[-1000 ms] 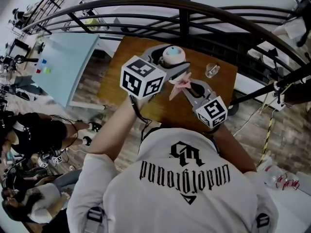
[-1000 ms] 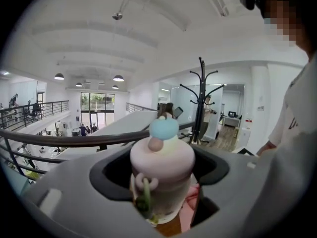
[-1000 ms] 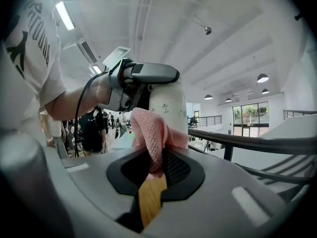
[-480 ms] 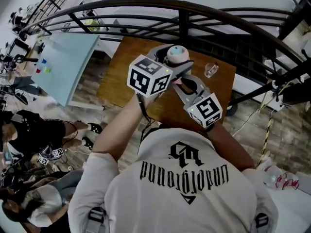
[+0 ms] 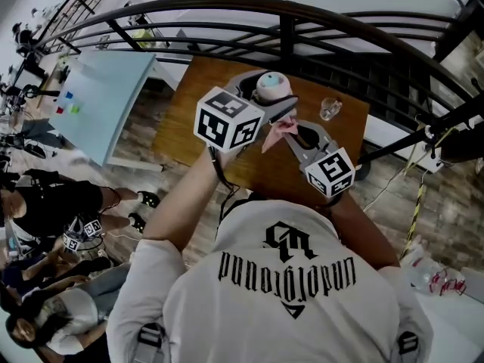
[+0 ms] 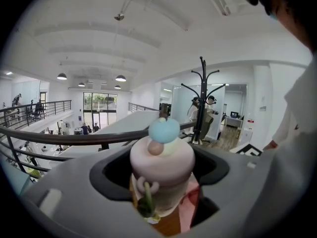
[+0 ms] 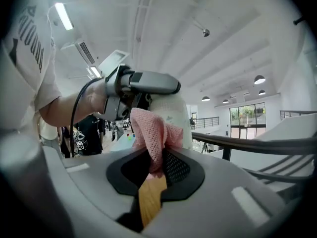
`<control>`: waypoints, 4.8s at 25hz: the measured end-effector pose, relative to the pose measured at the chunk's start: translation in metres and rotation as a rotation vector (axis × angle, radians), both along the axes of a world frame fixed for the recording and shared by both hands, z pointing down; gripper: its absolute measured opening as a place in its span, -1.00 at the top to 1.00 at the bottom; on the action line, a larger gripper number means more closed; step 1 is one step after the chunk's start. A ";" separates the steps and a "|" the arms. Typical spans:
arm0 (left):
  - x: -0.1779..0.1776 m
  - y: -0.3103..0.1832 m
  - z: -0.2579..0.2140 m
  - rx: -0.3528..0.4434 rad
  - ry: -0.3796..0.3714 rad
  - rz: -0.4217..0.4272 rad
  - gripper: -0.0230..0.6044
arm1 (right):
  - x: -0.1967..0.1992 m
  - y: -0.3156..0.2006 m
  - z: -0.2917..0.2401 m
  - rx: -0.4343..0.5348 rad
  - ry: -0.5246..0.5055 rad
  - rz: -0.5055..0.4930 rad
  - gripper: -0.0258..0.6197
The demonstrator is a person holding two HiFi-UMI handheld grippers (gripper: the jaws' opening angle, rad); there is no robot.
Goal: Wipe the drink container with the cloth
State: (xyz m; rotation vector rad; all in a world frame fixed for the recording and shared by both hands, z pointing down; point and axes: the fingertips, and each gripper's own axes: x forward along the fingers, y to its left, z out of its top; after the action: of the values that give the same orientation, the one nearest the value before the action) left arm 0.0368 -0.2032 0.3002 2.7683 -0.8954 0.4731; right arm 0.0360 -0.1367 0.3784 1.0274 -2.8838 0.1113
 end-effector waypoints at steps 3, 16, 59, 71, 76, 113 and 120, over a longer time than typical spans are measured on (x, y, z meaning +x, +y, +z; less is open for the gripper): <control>0.000 0.000 0.002 -0.003 -0.001 0.010 -0.32 | 0.008 -0.007 -0.037 0.069 -0.013 0.010 0.77; -0.005 0.008 -0.003 0.041 0.010 0.077 -0.32 | 0.010 -0.009 0.035 -0.128 -0.022 -0.026 0.77; -0.009 0.094 0.007 0.161 0.071 0.477 -0.32 | -0.013 -0.020 -0.054 0.024 -0.076 -0.269 0.77; -0.005 0.114 0.010 0.160 0.073 0.585 -0.32 | -0.029 -0.016 0.029 -0.179 -0.037 -0.326 0.77; 0.001 0.127 0.010 0.125 0.064 0.608 -0.32 | -0.034 -0.020 -0.018 -0.119 -0.112 -0.361 0.77; -0.015 0.083 -0.001 0.164 0.157 0.526 -0.32 | -0.007 0.007 0.018 -0.127 -0.137 -0.292 0.77; -0.017 0.068 0.009 0.142 0.138 0.468 -0.32 | -0.005 0.009 0.028 -0.111 -0.109 -0.284 0.77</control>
State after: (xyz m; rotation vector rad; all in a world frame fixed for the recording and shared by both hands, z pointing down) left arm 0.0202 -0.1355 0.3089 3.0950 -0.2518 0.2865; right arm 0.0308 -0.1277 0.4061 0.6037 -3.0436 0.3133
